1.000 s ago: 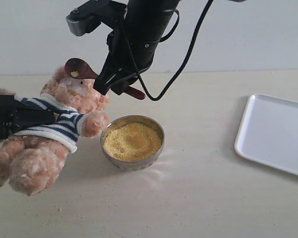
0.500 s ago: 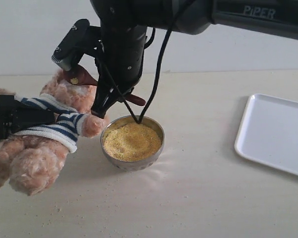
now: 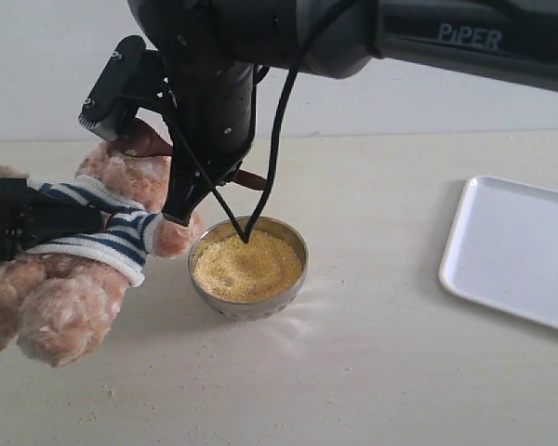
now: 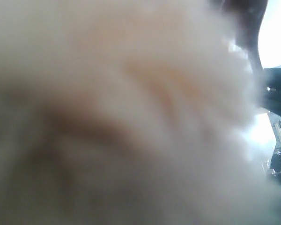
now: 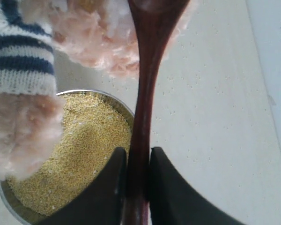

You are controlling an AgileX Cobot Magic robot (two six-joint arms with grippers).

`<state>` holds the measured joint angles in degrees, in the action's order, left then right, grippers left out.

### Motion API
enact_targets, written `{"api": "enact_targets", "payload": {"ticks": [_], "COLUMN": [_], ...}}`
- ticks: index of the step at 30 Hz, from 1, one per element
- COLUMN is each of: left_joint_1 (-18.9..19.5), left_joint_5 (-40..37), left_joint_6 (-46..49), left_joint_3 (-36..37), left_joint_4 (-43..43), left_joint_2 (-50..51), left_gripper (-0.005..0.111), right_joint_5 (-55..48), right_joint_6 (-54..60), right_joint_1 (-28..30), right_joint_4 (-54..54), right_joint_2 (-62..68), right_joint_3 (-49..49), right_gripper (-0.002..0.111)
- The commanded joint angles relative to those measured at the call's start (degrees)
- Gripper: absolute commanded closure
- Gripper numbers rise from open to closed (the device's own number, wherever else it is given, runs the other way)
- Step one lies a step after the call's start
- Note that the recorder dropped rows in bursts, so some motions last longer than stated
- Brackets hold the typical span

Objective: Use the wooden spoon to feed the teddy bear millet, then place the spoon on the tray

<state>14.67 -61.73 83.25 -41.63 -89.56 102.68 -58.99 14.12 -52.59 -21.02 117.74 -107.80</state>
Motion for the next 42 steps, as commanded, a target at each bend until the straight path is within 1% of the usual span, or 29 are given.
{"api": "enact_targets", "payload": {"ticks": [1,10,12,15,18,23,25,28,31,37,42], "left_joint_1": [0.1,0.1,0.1,0.1,0.1,0.1,0.1,0.1,0.1,0.1,0.1], "left_joint_5": [-1.07,-1.07,-1.07,-1.07,-1.07,-1.07,-1.07,-1.07,-1.07,-1.07,-1.07], "left_joint_6": [0.34,0.34,0.34,0.34,0.34,0.34,0.34,0.34,0.34,0.34,0.34], "left_joint_3": [0.42,0.42,0.42,0.42,0.42,0.42,0.42,0.42,0.42,0.42,0.42], "left_joint_4": [-0.58,-0.58,-0.58,-0.58,-0.58,-0.46,-0.34,-0.34,-0.19,-0.19,0.05], "left_joint_2": [-0.19,-0.19,-0.19,-0.19,-0.19,-0.19,-0.19,-0.19,-0.19,-0.19,-0.19], "left_gripper": [0.102,0.102,0.102,0.102,0.102,0.102,0.102,0.102,0.102,0.102,0.102], "right_joint_5": [-0.69,-0.79,-0.79,-1.07,-1.59,0.18,1.13,1.13,0.82,-2.48,-2.93], "right_joint_6": [-0.76,-0.96,-0.16,-0.16,3.29,3.82,1.51,1.49,-3.32,-1.77,-4.49], "right_joint_1": [-0.05,-0.05,-0.05,-0.05,-0.05,-1.91,-2.28,-2.28,-2.24,-2.95,-2.81], "right_joint_4": [-1.29,-1.42,-3.47,-3.74,-3.5,-4.76,-5.48,-7.82,-8.44,-7.62,-6.51], "right_joint_2": [-0.14,-0.14,-0.14,-0.57,-0.47,-0.49,-0.72,-0.6,-0.72,-1.1,-3.19], "right_joint_3": [-0.27,-0.27,-0.27,-0.27,-0.27,-0.27,-0.27,-0.27,-0.27,-0.27,-0.27], "right_gripper": [0.109,0.109,0.109,0.109,0.109,0.109,0.109,0.109,0.109,0.109,0.109]}}
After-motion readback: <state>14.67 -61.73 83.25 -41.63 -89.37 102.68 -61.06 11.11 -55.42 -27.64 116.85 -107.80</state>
